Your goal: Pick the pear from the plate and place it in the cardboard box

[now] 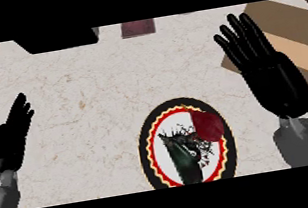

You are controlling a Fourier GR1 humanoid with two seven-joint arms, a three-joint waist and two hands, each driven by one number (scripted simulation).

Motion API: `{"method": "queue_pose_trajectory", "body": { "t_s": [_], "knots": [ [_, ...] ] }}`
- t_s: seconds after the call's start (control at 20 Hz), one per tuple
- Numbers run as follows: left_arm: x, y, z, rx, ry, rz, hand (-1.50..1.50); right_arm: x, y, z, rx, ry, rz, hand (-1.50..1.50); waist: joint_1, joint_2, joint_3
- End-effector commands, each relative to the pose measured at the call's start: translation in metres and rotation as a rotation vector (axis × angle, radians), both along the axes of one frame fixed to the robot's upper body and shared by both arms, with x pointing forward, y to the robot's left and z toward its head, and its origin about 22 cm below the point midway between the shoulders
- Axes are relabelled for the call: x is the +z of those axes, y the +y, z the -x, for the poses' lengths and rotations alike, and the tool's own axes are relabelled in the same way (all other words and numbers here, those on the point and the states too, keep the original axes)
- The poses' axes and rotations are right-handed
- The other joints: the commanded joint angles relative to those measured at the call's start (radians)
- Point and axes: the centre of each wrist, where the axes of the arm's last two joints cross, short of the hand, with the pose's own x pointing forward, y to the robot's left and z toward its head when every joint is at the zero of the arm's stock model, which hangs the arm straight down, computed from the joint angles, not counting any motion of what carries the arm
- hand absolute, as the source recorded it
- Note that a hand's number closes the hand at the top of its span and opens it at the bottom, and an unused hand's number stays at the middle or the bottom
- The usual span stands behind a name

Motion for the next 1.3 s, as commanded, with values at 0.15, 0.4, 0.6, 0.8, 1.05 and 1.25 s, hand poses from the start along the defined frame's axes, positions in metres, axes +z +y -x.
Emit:
{"method": "queue_pose_trajectory", "body": {
  "t_s": [0.15,0.4,0.6,0.8,1.05,1.25],
  "knots": [
    [0.049,-0.028,-0.021,-0.302,-0.288,-0.162,0.0,0.062,-0.049,-0.037,0.046,-0.136,0.151,-1.5,-0.006,0.001,-0.039],
    [0.061,-0.063,-0.023,-0.528,-0.384,-0.158,0.0,0.071,-0.097,-0.054,0.055,-0.142,0.616,-1.5,0.012,0.014,-0.038],
    [0.057,-0.069,-0.025,-0.564,-0.406,-0.161,0.0,0.042,-0.105,-0.068,0.135,-0.303,0.639,-1.5,0.026,0.014,-0.036],
    [0.056,-0.058,-0.024,-0.565,-0.391,-0.159,0.0,0.048,-0.107,-0.071,0.242,-0.459,0.793,-1.5,0.029,0.01,-0.036],
    [0.057,-0.066,-0.014,-0.569,-0.391,-0.146,0.0,0.066,-0.101,-0.08,0.314,-0.526,1.039,-1.5,0.026,-0.001,-0.038],
    [0.045,-0.067,-0.021,-0.546,-0.385,-0.164,0.0,0.074,-0.06,-0.071,0.431,-0.59,1.262,-1.5,0.003,-0.005,-0.04]
  ]
}}
